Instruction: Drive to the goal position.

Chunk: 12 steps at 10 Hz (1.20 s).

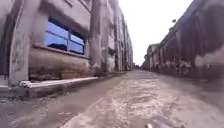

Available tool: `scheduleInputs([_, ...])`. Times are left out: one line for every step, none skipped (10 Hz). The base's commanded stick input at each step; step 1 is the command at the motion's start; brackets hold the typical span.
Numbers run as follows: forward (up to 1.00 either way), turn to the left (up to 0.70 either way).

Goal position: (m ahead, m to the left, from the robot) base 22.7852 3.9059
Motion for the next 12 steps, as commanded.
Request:
scheduleInputs([1.0, 0.0])
scheduleInputs([1.0, -0.07])
scheduleInputs([1.0, -0.32])
scheduleInputs([1.0, -0.4])
scheduleInputs([1.0, -0.4])
scheduleInputs([1.0, -0.4])
scheduleInputs([1.0, 0.0])
scheduleInputs([1.0, 0.0])
scheduleInputs([1.0, 0.0])
scheduleInputs([1.0, 0.0])
scheduleInputs([1.0, -0.22])
scheduleInputs([1.0, 0.0])
